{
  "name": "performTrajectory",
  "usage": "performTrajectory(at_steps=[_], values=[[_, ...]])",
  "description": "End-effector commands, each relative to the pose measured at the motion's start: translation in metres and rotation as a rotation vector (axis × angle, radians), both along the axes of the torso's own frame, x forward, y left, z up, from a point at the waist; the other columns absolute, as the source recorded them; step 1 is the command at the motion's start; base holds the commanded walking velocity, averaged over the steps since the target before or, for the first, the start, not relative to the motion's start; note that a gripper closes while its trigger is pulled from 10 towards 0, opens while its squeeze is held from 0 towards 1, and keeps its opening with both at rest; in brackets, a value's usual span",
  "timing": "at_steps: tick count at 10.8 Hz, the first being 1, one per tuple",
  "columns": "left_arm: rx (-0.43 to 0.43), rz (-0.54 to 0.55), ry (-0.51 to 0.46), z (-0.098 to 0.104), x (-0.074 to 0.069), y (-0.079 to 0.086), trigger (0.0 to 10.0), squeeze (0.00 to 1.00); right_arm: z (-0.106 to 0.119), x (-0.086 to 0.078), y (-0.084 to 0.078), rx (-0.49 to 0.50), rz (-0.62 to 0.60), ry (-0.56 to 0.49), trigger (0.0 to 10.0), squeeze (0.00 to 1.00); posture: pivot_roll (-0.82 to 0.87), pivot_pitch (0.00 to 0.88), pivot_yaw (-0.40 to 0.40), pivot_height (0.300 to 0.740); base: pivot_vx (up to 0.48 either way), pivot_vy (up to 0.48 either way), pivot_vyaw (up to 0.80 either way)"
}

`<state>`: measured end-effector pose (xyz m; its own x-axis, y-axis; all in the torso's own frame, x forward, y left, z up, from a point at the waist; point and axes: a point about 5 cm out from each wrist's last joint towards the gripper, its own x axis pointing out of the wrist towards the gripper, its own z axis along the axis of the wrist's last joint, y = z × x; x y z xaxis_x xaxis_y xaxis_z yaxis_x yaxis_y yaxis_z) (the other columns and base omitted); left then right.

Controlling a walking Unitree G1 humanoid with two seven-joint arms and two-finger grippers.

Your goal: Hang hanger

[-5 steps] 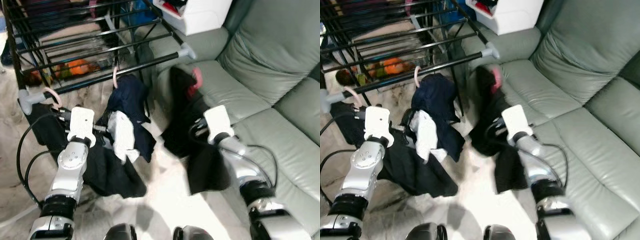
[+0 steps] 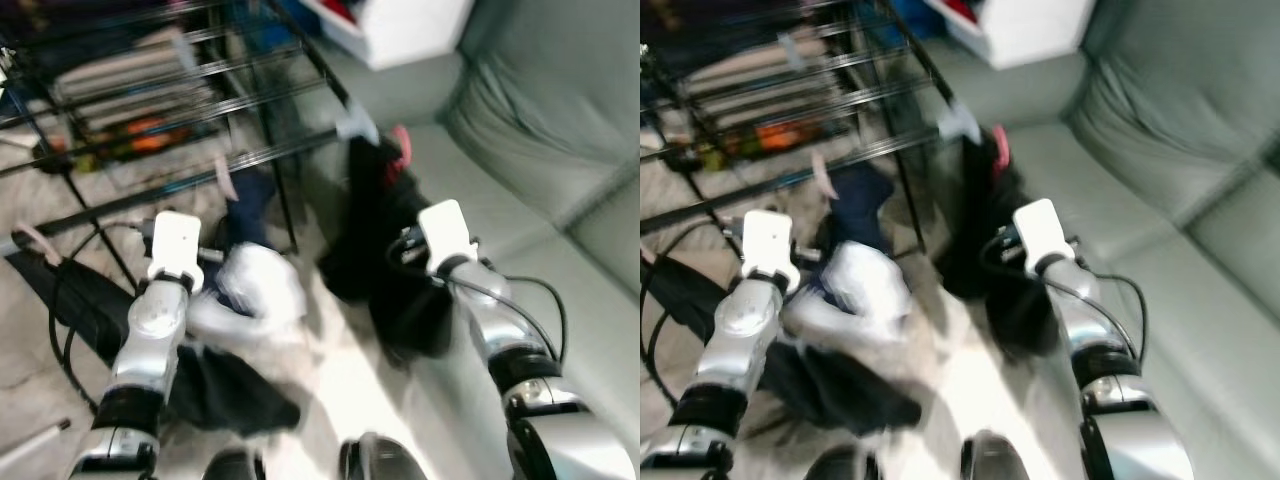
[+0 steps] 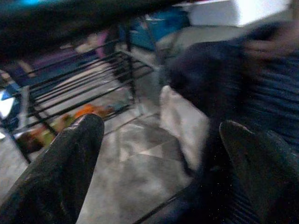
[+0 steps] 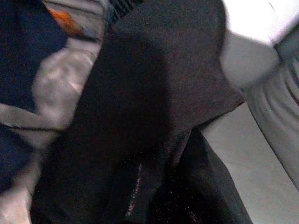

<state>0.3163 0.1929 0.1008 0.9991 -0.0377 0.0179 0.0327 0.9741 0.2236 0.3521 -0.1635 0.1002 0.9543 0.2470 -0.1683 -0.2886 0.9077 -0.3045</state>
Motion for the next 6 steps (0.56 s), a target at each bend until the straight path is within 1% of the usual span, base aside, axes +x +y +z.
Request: performTrajectory(at_steps=[1,2,3,5,6], values=[[0.014,0.044,0.003,0.0,-0.002,0.012,10.0,0.0,0.013,0.006,0.018,0.021,0.062,-0.053,10.0,0.0,-0.06,0.108,-0.011,0.74,0.0,0.0,0.46],[0.014,0.046,0.002,0.0,-0.002,0.012,10.0,0.0,0.013,0.007,0.02,0.016,0.071,-0.051,10.0,0.0,-0.06,0.108,-0.011,0.74,0.0,0.0,0.0],[0.014,0.055,0.002,0.0,-0.003,0.013,10.0,0.0,0.014,0.009,0.026,0.01,0.103,-0.046,10.0,0.0,-0.06,0.111,-0.014,0.74,0.0,0.0,0.0],[0.022,0.079,0.003,-0.001,-0.003,0.015,10.0,0.0,0.01,0.005,0.036,0.018,0.171,-0.021,10.0,0.0,-0.05,0.115,-0.016,0.74,0.0,0.0,0.0],[0.022,0.08,0.003,-0.001,-0.003,0.015,10.0,0.0,0.008,0.003,0.033,0.017,0.141,-0.032,10.0,0.0,-0.05,0.115,-0.017,0.74,0.0,0.0,0.0]])
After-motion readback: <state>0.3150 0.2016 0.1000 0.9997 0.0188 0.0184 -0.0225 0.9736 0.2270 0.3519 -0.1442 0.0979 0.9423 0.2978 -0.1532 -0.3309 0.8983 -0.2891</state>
